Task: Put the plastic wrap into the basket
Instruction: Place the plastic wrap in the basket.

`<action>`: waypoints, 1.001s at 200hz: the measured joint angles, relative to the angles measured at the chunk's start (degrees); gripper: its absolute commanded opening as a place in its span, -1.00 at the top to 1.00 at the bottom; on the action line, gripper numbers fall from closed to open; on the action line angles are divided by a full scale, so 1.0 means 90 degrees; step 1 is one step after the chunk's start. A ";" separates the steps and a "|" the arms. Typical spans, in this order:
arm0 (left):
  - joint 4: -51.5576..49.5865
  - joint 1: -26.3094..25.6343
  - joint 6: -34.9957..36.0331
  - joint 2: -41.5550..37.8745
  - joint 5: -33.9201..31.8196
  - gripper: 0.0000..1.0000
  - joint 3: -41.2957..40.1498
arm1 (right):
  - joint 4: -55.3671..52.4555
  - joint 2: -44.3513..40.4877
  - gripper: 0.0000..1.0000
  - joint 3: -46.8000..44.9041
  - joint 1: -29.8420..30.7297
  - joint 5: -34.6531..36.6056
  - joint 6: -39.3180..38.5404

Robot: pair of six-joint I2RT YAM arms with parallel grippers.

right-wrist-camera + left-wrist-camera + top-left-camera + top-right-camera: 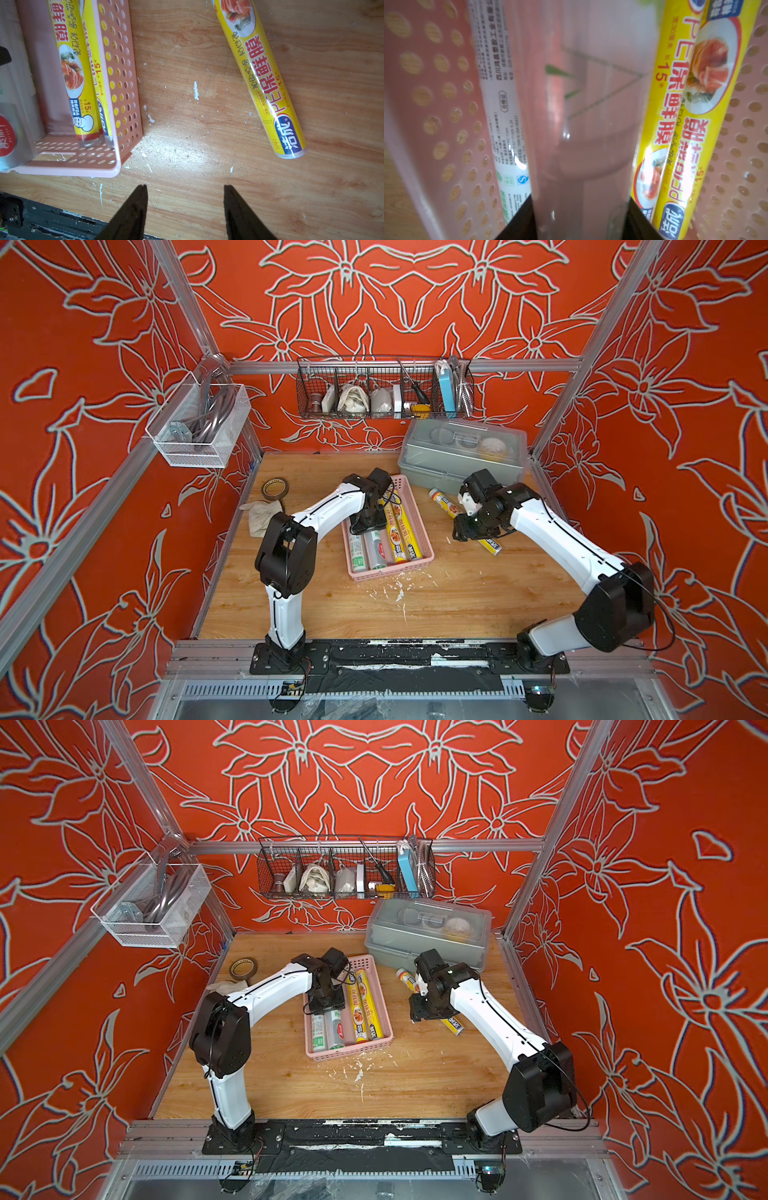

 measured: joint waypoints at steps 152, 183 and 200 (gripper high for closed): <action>0.0029 -0.0007 0.0121 0.0809 -0.0282 0.24 0.0255 | 0.0002 0.0090 -0.19 -0.0002 -0.0051 0.0440 -0.0274; 0.0073 -0.0010 0.0129 0.0865 -0.0318 0.14 0.0265 | 0.0051 0.0413 -0.20 0.0000 -0.0066 0.0663 -0.0384; 0.0085 -0.0012 0.0126 0.0867 -0.0352 0.05 0.0265 | 0.0095 0.0656 -0.22 0.0000 -0.0107 0.0709 -0.0423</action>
